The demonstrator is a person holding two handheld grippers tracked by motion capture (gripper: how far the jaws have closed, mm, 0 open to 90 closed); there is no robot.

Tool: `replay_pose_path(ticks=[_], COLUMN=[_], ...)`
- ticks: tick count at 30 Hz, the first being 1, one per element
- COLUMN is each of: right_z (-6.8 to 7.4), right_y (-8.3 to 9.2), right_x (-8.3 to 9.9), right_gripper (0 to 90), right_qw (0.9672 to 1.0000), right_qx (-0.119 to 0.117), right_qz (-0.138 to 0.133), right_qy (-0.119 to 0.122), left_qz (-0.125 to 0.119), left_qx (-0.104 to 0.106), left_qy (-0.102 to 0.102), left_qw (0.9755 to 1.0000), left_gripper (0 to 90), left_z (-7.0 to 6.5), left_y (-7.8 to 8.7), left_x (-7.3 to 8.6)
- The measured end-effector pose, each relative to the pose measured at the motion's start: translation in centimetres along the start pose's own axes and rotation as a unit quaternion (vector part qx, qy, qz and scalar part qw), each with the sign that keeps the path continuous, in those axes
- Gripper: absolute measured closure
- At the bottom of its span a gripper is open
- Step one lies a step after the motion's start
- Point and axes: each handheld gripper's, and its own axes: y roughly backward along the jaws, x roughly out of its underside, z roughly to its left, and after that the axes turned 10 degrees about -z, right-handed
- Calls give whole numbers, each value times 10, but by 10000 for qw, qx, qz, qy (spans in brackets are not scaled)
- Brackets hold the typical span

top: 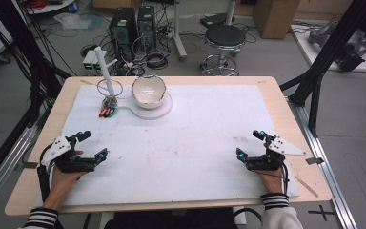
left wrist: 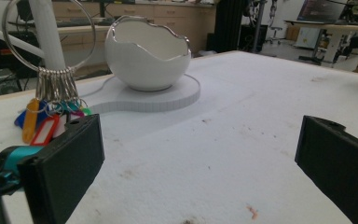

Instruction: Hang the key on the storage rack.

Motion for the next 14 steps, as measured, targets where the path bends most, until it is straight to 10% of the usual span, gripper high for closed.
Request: replay_pose_path(ticks=[14], right_z=[0], right_y=[0], right_x=[0], right_gripper=[9], right_qw=[10000], right_qx=[-2], right_qz=[0], right_qy=[22], left_qz=[-33], left_qx=[-116], left_qy=[-371], left_qw=[9992], left_gripper=[17], left_z=[-7], left_y=[1], left_x=[1])
